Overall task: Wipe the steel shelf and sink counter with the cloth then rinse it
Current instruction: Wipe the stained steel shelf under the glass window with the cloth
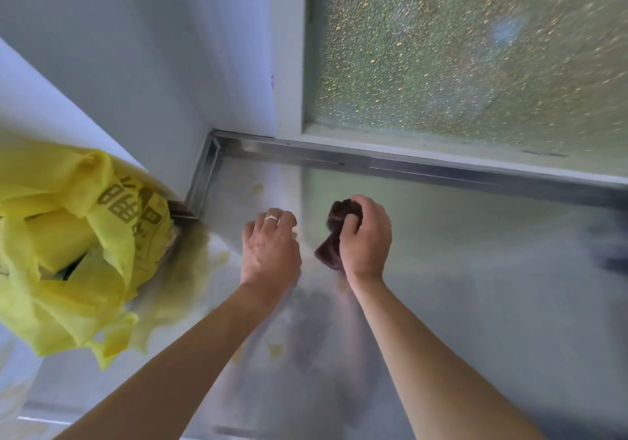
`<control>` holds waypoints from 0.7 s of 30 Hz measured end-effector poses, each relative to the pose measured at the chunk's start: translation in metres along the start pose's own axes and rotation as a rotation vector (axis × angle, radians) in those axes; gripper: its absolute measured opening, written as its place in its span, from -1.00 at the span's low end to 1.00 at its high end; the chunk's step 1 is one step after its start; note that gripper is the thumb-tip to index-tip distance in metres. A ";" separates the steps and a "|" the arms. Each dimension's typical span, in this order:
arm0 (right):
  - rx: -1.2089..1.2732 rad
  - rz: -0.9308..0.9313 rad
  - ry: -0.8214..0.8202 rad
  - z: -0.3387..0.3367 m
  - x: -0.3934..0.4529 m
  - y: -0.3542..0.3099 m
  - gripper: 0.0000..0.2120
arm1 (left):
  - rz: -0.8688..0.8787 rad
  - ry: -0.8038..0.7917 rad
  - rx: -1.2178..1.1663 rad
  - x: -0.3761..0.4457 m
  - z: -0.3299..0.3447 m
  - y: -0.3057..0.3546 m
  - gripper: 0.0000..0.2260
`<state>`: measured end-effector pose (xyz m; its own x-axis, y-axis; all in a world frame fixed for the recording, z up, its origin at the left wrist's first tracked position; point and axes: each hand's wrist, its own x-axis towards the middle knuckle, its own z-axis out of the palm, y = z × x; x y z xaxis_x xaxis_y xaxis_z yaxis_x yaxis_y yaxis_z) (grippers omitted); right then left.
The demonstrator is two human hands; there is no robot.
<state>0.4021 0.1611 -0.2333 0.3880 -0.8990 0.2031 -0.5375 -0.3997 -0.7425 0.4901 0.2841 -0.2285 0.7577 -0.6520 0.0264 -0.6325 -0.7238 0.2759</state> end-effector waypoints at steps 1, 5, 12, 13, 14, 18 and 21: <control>-0.070 0.022 0.069 -0.006 0.009 0.009 -0.68 | 0.003 -0.002 0.005 0.002 0.002 0.005 -0.80; -0.381 0.222 -0.008 -0.017 0.036 0.049 -0.52 | 0.015 -0.007 0.028 0.011 0.014 0.020 -0.83; -0.431 0.040 -0.130 0.004 0.064 0.060 -0.46 | -0.006 0.011 0.030 0.028 0.031 0.031 -0.80; -0.428 0.032 -0.127 0.009 0.066 0.058 -0.47 | -0.009 0.015 0.028 0.030 0.032 0.031 -0.80; -0.430 0.029 -0.115 0.013 0.067 0.055 -0.48 | -0.013 0.019 0.026 0.032 0.033 0.030 -0.80; -0.420 -0.015 -0.095 0.026 0.060 0.047 -0.50 | -0.018 0.041 0.022 0.038 0.035 0.026 -0.80; -0.378 -0.103 -0.122 0.041 0.051 0.033 -0.52 | -0.006 0.056 0.008 0.042 0.035 0.021 -0.80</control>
<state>0.4356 0.1092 -0.2735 0.5281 -0.8321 0.1698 -0.7198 -0.5446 -0.4305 0.5026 0.2334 -0.2552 0.7692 -0.6342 0.0783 -0.6290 -0.7297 0.2683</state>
